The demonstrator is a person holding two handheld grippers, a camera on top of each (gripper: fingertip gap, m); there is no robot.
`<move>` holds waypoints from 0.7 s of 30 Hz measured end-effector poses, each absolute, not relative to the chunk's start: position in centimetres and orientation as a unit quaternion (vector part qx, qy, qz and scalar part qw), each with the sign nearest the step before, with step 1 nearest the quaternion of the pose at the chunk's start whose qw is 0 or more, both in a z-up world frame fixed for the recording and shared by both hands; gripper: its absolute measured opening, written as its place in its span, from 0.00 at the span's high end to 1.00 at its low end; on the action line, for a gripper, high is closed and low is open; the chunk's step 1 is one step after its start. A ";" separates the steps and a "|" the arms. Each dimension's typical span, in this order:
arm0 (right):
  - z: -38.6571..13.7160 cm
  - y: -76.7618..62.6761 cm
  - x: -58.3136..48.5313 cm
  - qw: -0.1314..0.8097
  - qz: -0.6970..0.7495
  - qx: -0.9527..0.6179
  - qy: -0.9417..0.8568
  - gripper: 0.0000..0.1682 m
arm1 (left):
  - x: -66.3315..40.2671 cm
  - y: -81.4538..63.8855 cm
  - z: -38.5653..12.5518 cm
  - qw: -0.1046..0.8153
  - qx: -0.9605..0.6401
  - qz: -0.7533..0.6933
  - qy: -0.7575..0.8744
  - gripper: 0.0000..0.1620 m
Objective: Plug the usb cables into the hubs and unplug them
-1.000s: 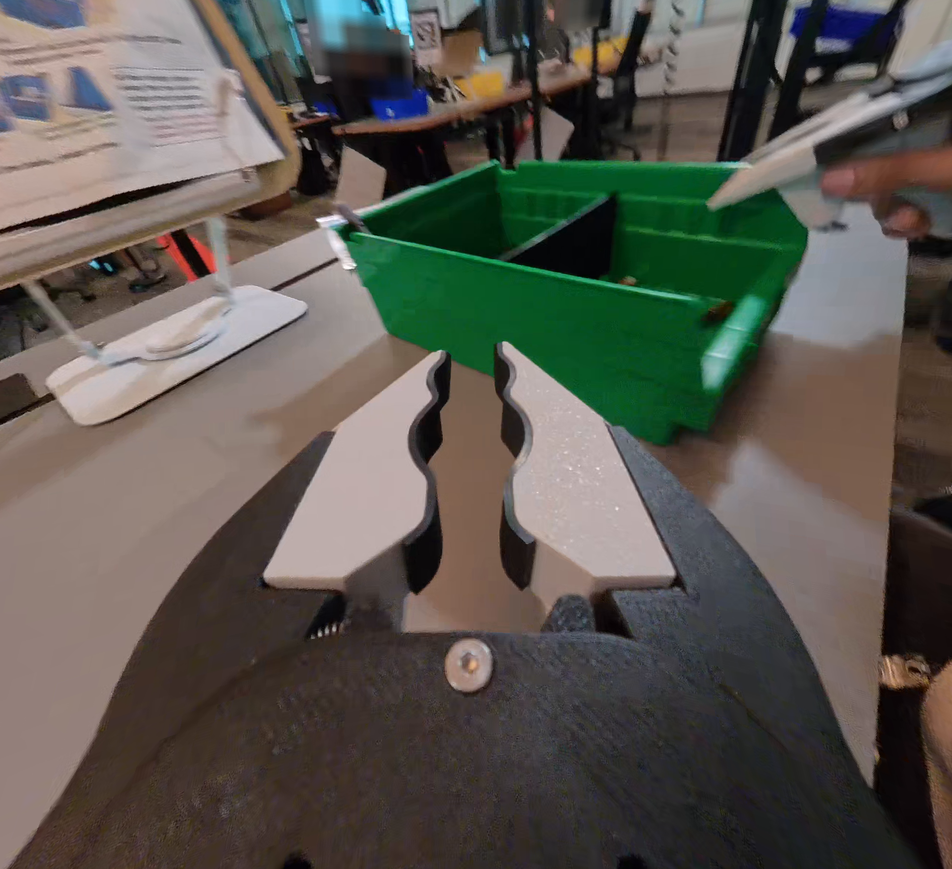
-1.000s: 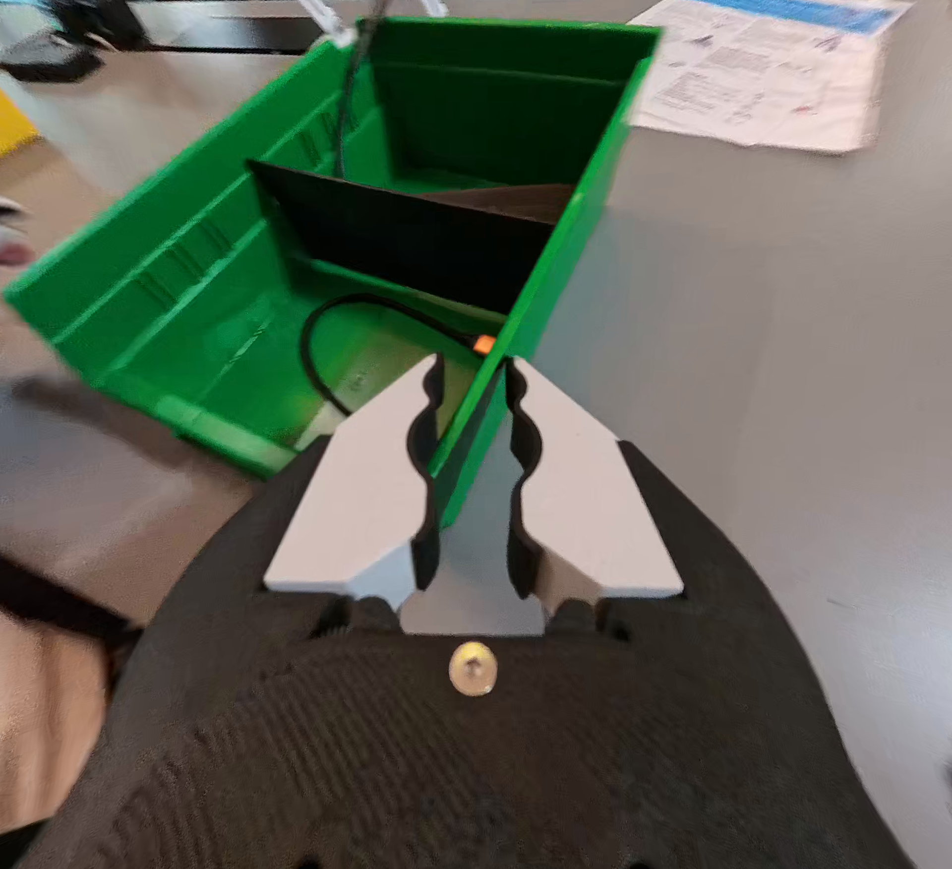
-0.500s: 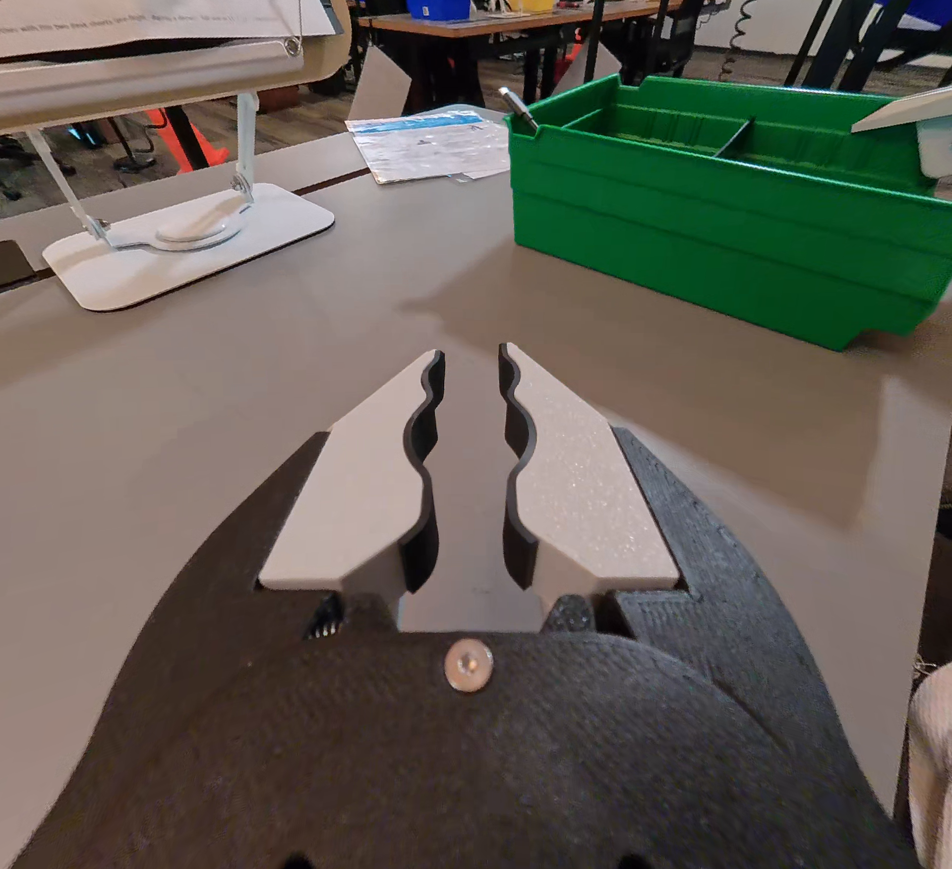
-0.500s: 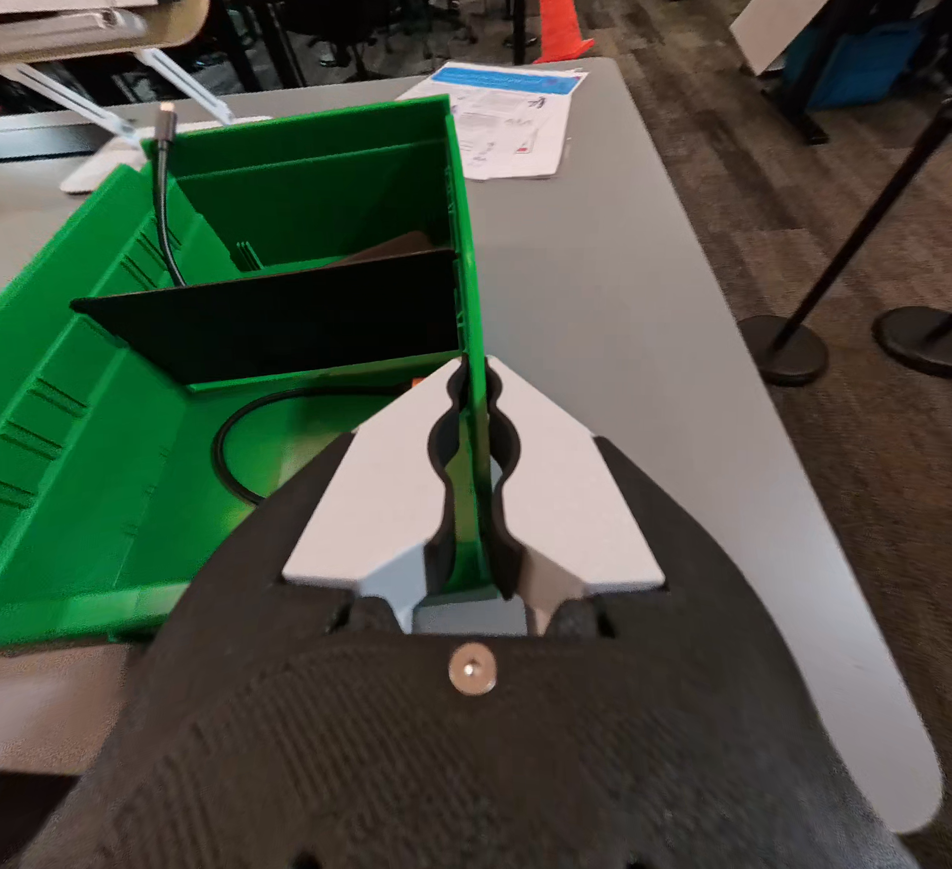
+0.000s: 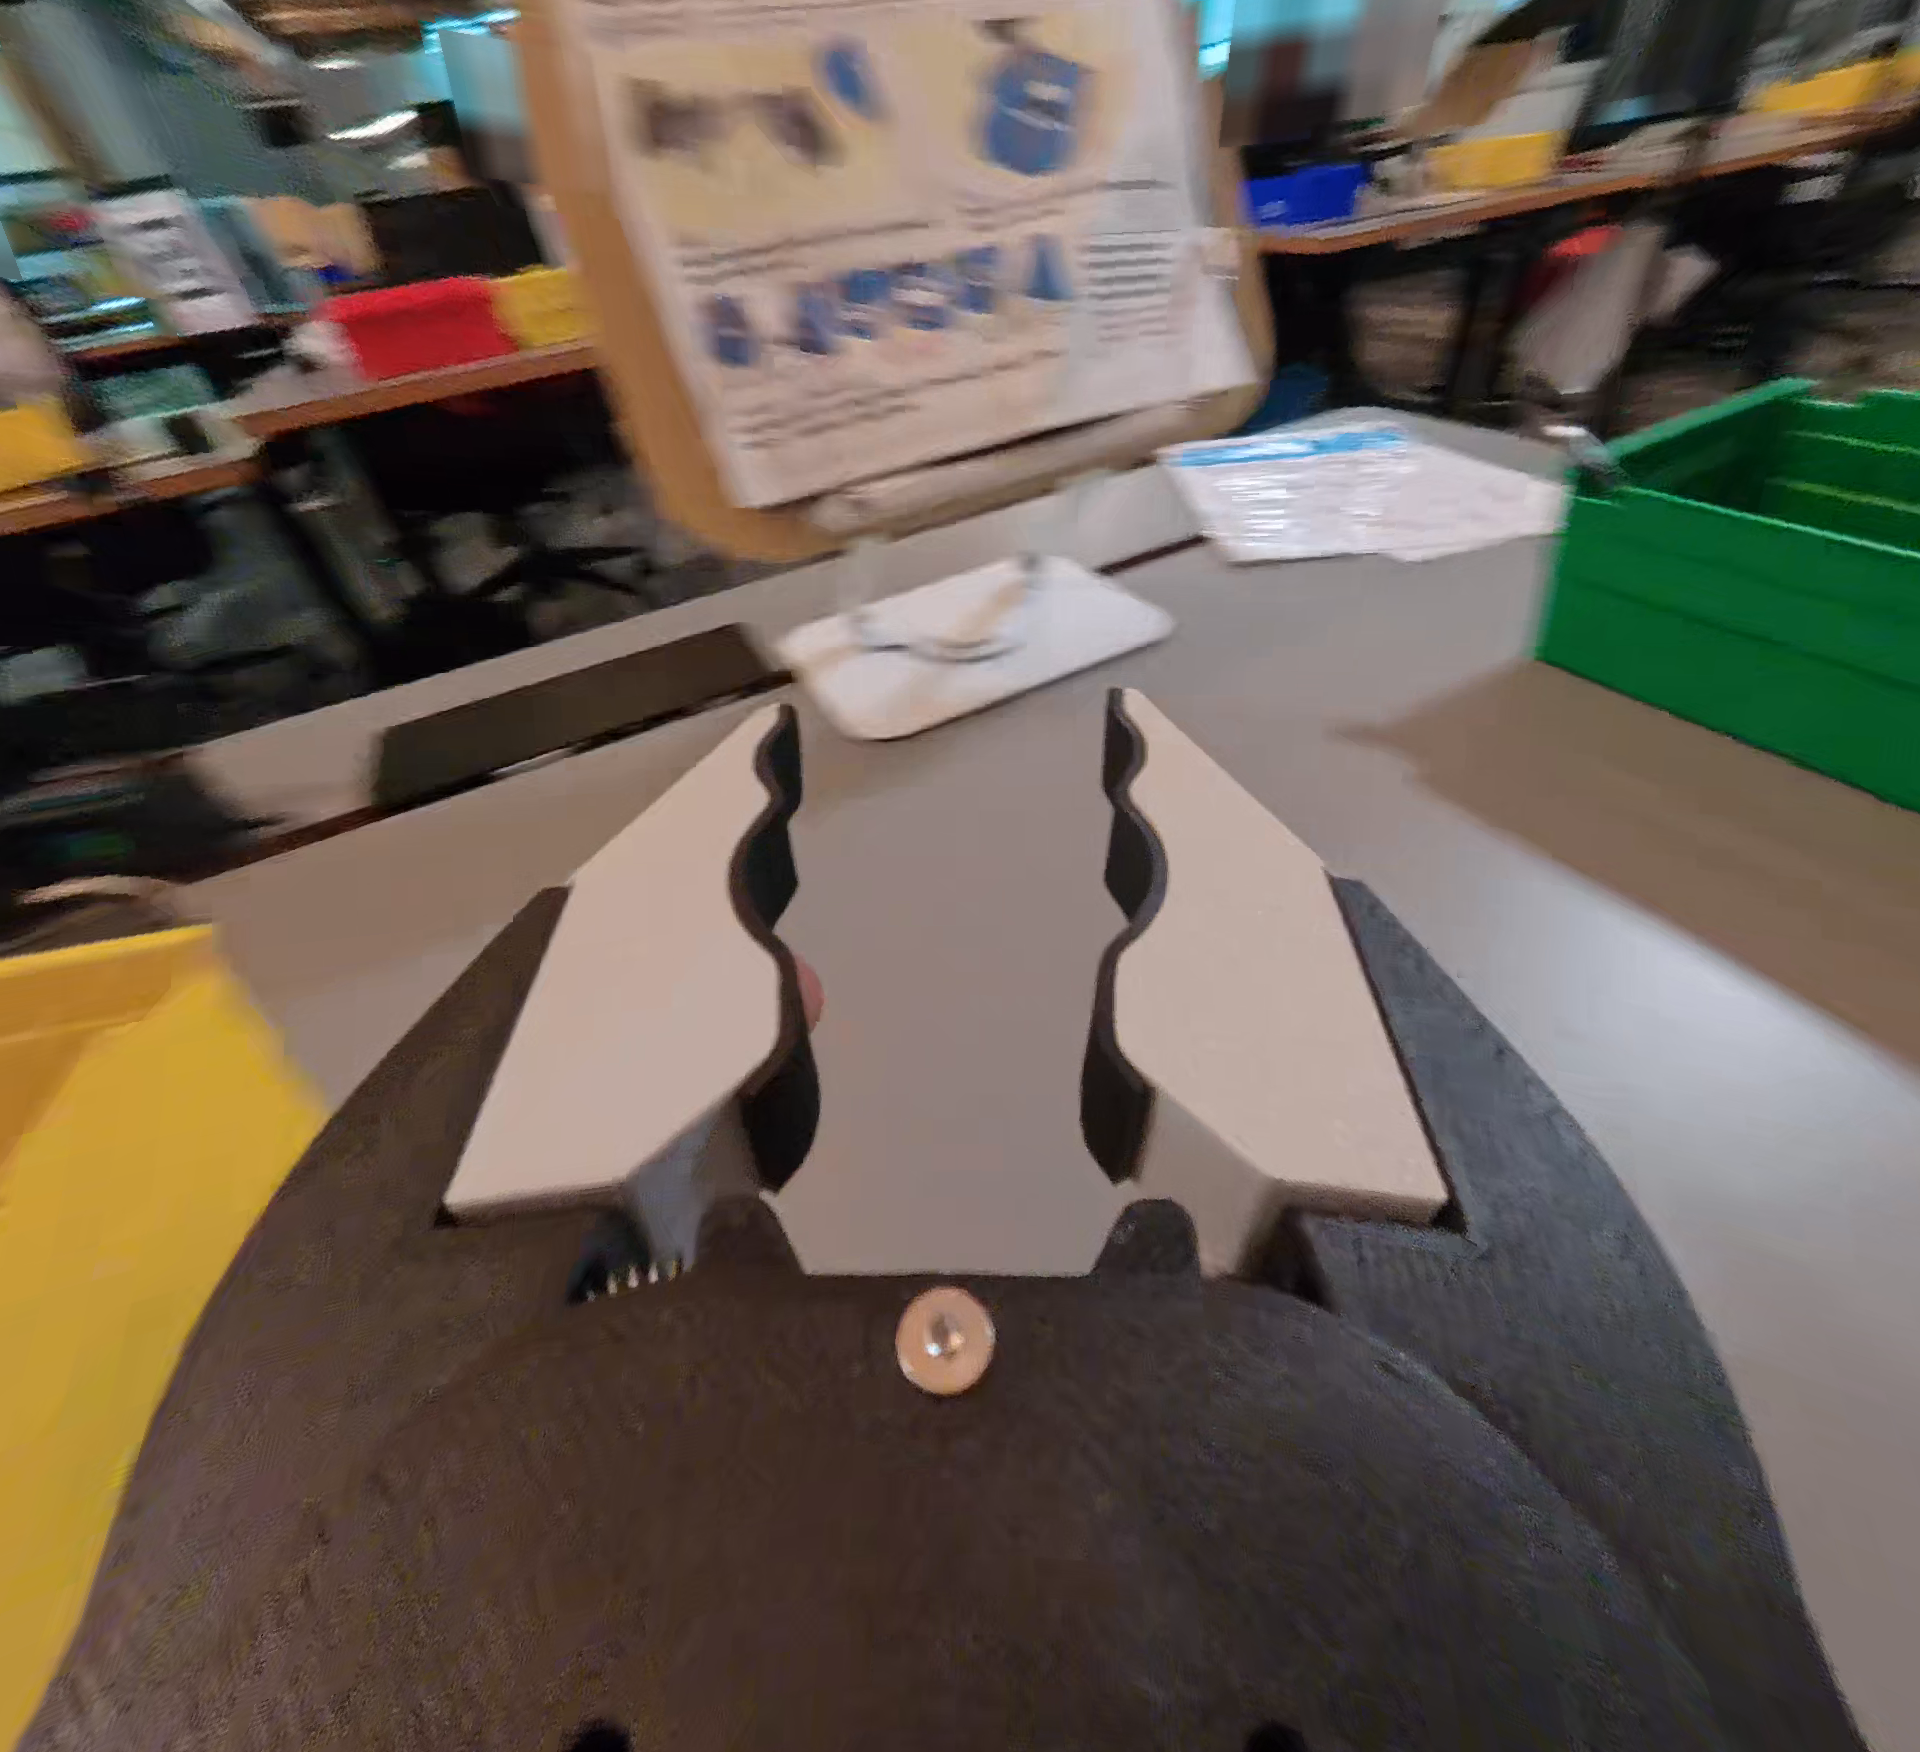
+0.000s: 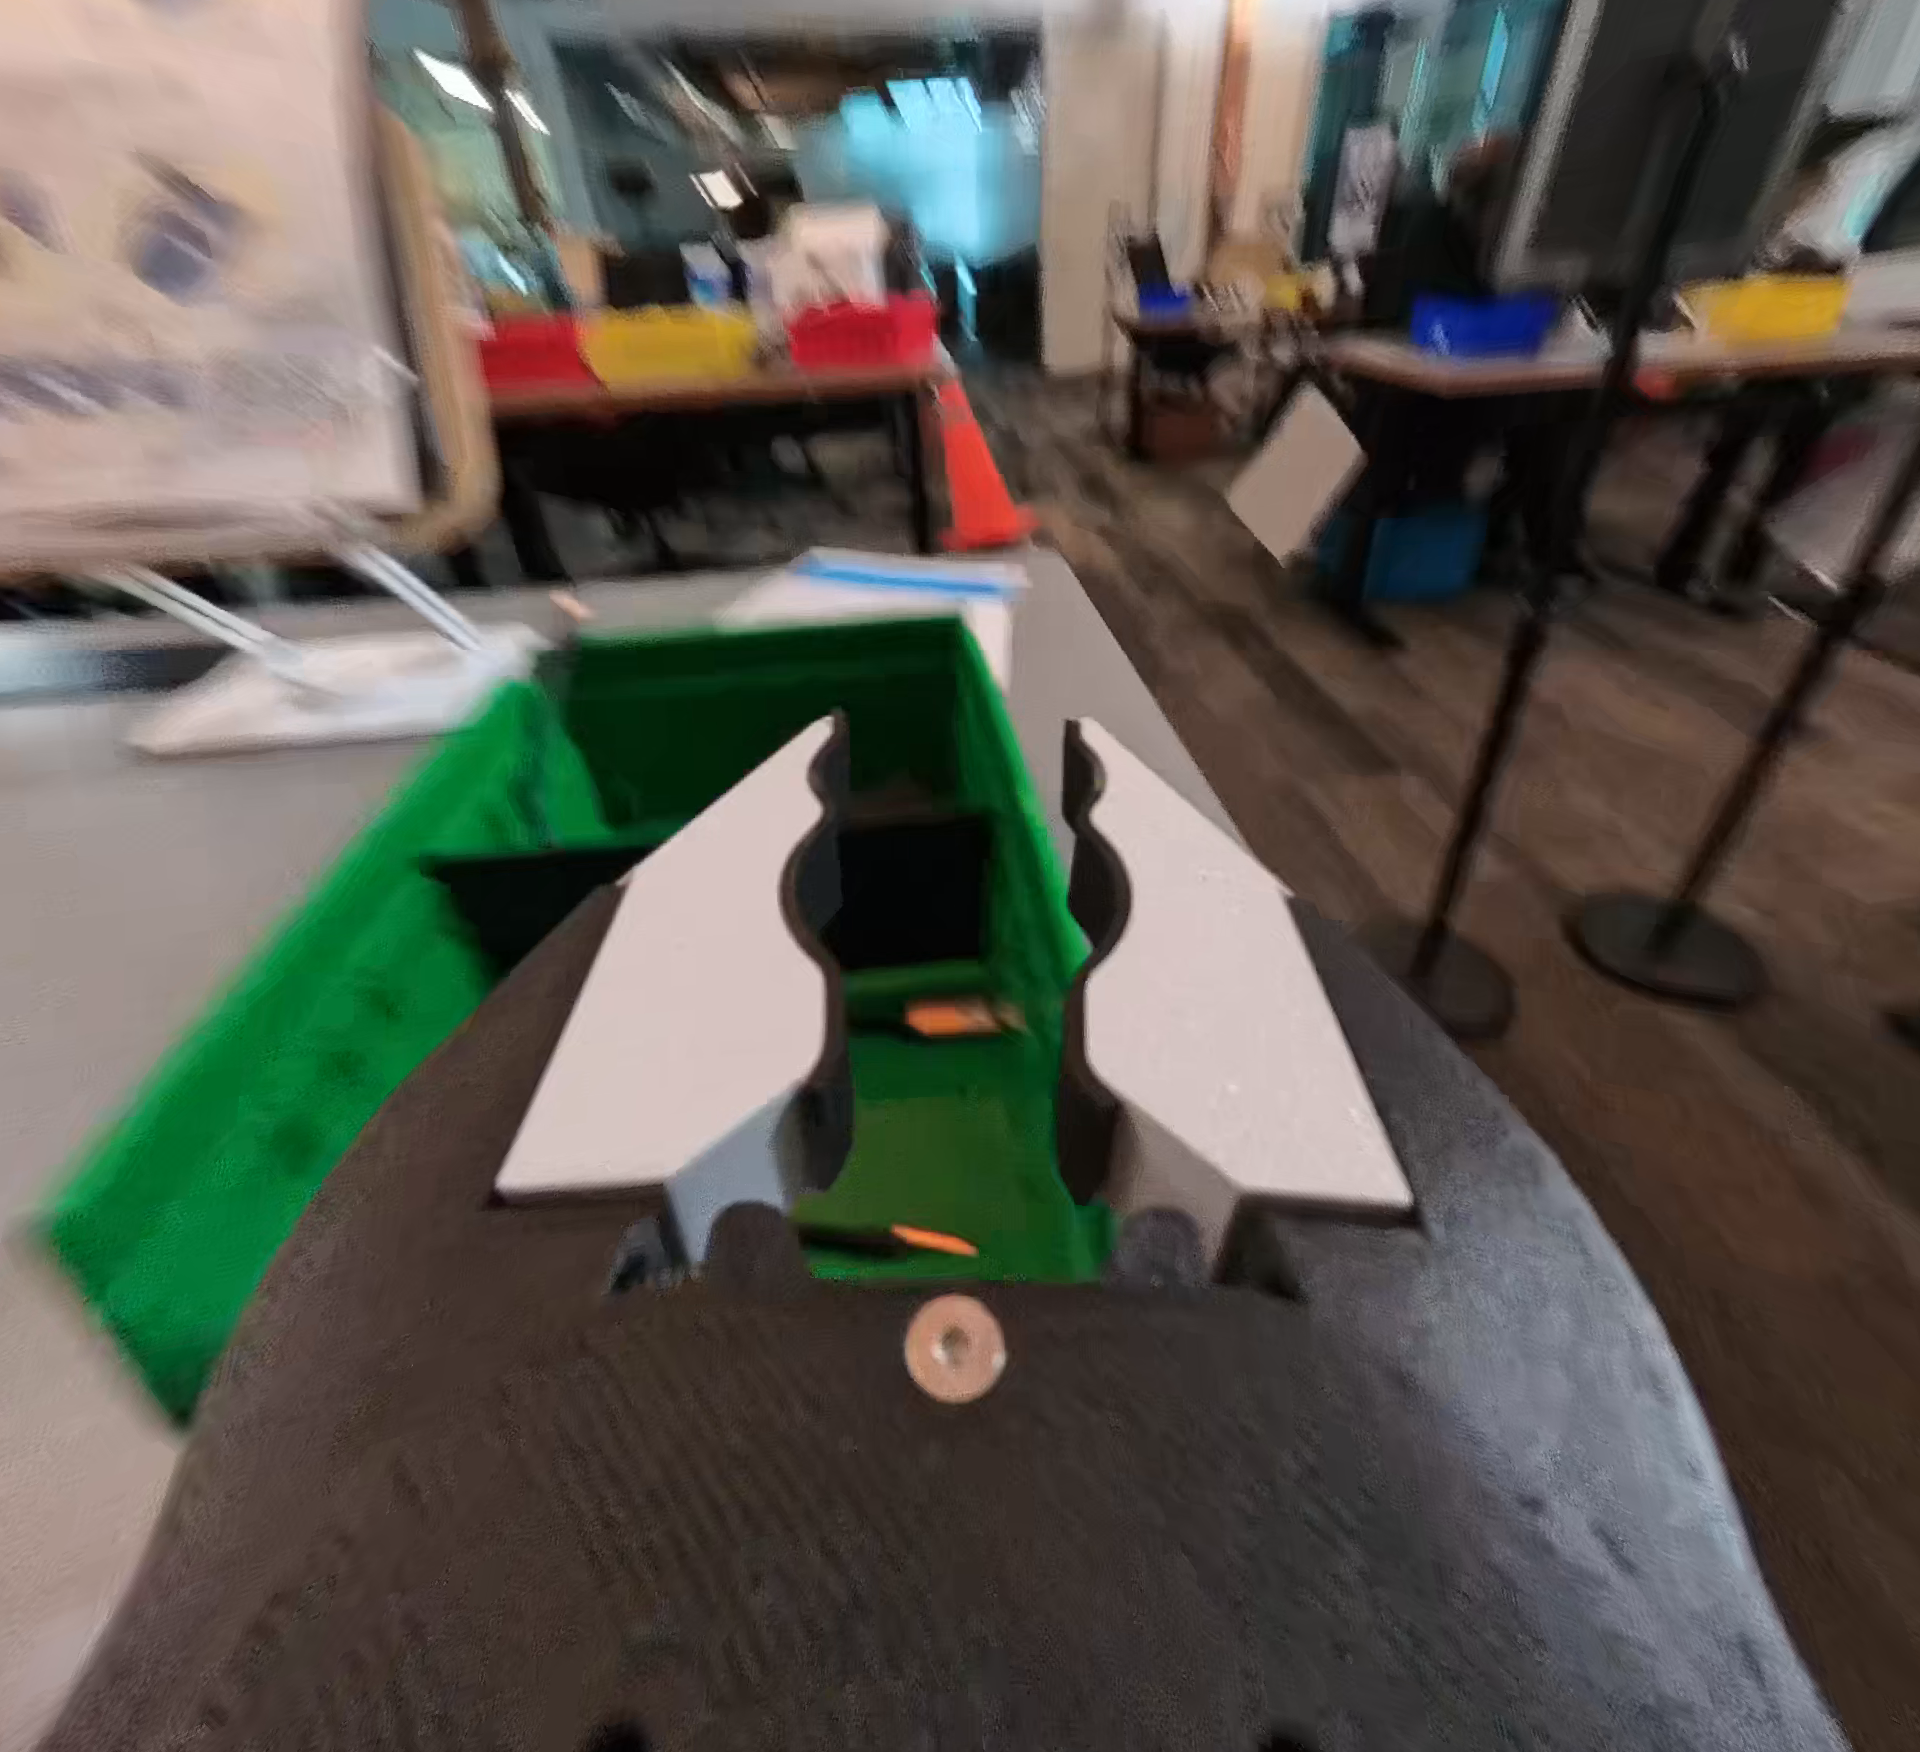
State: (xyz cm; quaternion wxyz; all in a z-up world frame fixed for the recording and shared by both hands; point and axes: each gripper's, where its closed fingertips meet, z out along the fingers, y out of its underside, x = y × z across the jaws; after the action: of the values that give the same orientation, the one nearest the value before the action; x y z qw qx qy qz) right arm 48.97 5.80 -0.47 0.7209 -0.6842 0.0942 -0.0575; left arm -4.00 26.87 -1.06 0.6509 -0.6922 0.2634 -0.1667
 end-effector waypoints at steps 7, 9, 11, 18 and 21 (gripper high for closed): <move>7.3 5.6 27.5 0.790 0.198 -0.569 -0.118 0.84 | -22.6 29.5 -1.9 0.552 -0.818 -0.066 0.144 0.53; 4.7 6.9 22.9 0.745 0.241 -0.601 -0.162 0.85 | -27.4 29.2 -3.2 0.534 -0.838 0.009 0.116 0.50; 1.6 7.7 19.5 0.700 0.276 -0.628 -0.199 0.84 | -30.4 28.4 -4.9 0.496 -0.859 0.054 0.110 0.48; -8.3 9.8 14.3 0.528 0.390 -0.722 -0.217 0.85 | -32.3 23.3 -13.0 0.315 -0.937 0.055 0.140 0.62; -8.2 10.4 13.7 0.508 0.441 -0.712 -0.199 0.84 | -33.1 21.9 -14.1 0.296 -0.942 0.064 0.144 0.81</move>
State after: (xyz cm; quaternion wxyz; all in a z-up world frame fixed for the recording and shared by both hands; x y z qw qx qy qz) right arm 13.69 10.41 -8.19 0.5080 -0.7125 -0.1989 0.4413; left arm -33.07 21.92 -14.14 0.2958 -0.9422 0.1437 0.0642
